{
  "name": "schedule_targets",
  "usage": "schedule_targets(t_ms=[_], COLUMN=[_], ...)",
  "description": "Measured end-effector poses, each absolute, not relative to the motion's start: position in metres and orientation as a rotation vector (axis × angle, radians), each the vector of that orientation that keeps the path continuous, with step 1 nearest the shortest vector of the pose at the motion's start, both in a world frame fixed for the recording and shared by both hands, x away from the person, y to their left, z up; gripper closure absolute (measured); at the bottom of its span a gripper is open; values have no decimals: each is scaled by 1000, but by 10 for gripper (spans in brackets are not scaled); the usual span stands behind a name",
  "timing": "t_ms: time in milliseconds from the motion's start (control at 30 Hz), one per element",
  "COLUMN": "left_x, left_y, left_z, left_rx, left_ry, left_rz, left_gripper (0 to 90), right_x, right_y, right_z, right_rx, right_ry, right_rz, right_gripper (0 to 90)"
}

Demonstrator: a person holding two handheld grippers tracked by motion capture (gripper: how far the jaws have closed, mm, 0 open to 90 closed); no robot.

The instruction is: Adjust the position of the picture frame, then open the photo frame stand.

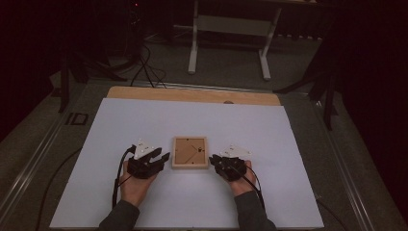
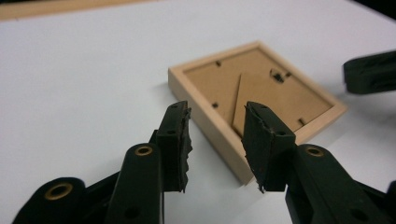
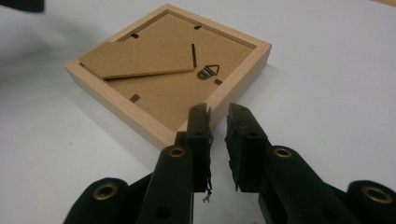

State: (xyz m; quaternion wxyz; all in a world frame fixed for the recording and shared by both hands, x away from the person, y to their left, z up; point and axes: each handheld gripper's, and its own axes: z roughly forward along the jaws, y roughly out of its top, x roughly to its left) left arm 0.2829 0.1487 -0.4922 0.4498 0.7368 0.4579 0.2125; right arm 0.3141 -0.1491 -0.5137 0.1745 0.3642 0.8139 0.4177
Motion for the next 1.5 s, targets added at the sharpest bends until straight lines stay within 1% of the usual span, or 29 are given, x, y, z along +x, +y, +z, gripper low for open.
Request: schedule_targets(t_ms=[267, 467, 567, 600, 667, 833, 1200, 1233, 1300, 1500], left_x=[273, 271, 271, 271, 270, 271, 278, 282, 286, 299], left_y=[148, 148, 147, 147, 146, 144, 128, 122, 118, 106], left_z=[-473, -469, -468, -468, -467, -465, -473, -479, -483, -492], left_rx=[1766, 1761, 1770, 1770, 1769, 1772, 1877, 1923, 1956, 1997], left_ry=[1075, 1061, 1053, 1053, 1044, 1031, 994, 985, 979, 992], left_rz=[577, 587, 587, 587, 585, 585, 556, 543, 535, 474], left_gripper=[592, 579, 568, 563, 559, 545, 509, 509, 504, 495], right_x=[313, 312, 312, 312, 312, 309, 306, 306, 307, 306], right_y=[-150, -149, -147, -147, -142, -133, -125, -125, -125, -125], right_z=[-511, -509, -509, -509, -511, -515, -518, -518, -518, -519], right_rx=[1025, 1017, 994, 994, 977, 932, 914, 917, 928, 941], right_ry=[2295, 2289, 2298, 2298, 2315, 2354, 2375, 2375, 2374, 2363], right_rz=[1190, 1194, 1196, 1196, 1183, 1184, 1181, 1183, 1191, 1192], right_gripper=[783, 784, 839, 839, 895, 897, 897, 898, 897, 898])
